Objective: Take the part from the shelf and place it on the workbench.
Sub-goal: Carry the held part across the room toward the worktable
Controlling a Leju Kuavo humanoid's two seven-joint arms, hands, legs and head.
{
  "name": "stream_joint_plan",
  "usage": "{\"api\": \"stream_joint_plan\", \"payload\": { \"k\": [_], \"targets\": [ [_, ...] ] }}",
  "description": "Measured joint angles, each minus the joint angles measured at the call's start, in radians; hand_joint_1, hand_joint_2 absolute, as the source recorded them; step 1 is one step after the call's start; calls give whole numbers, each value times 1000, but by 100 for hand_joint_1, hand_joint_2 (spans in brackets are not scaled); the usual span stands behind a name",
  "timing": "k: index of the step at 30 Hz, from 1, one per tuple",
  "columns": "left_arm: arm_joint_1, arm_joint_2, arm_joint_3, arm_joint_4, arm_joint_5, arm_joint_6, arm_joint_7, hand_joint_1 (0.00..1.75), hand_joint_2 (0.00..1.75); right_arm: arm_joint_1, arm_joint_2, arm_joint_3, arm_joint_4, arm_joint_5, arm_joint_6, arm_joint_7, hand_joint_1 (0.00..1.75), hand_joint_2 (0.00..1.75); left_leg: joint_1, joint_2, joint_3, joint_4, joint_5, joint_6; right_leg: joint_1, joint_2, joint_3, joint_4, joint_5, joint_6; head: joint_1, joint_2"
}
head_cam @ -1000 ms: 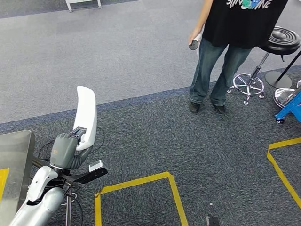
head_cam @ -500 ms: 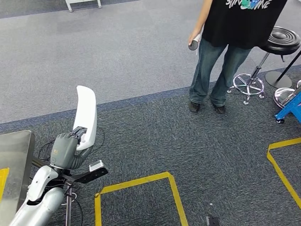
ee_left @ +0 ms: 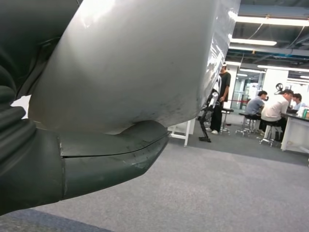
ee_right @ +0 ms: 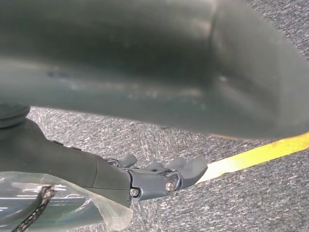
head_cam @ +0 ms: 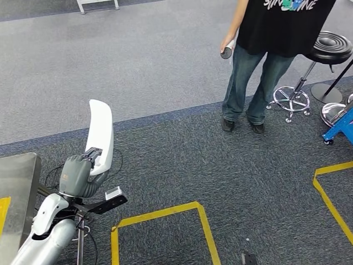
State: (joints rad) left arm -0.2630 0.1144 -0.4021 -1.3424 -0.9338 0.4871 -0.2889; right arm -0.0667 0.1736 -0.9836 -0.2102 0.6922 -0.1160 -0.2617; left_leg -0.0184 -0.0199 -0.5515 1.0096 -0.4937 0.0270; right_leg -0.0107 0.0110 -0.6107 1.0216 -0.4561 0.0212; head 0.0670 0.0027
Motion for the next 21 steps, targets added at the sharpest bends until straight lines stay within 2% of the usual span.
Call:
{"api": "stream_joint_plan", "payload": {
  "k": [15, 21],
  "targets": [
    [-1, -6, 0, 0, -3, 0, 0, 175, 175, 0, 0, 0, 0, 0, 0, 0, 0, 0, -3, 0, 0, 2, -1, 1, -2, 0, 0, -1, 1, 2, 0, 0],
    [-1, -6, 0, 0, -3, 0, 2, 175, 175, 0, 1, 0, 0, 0, 1, 0, 0, 0, -5, 0, -3, 10, -4, 7, -4, 0, 1, -1, 3, 8, 0, 0]
  ]
}}
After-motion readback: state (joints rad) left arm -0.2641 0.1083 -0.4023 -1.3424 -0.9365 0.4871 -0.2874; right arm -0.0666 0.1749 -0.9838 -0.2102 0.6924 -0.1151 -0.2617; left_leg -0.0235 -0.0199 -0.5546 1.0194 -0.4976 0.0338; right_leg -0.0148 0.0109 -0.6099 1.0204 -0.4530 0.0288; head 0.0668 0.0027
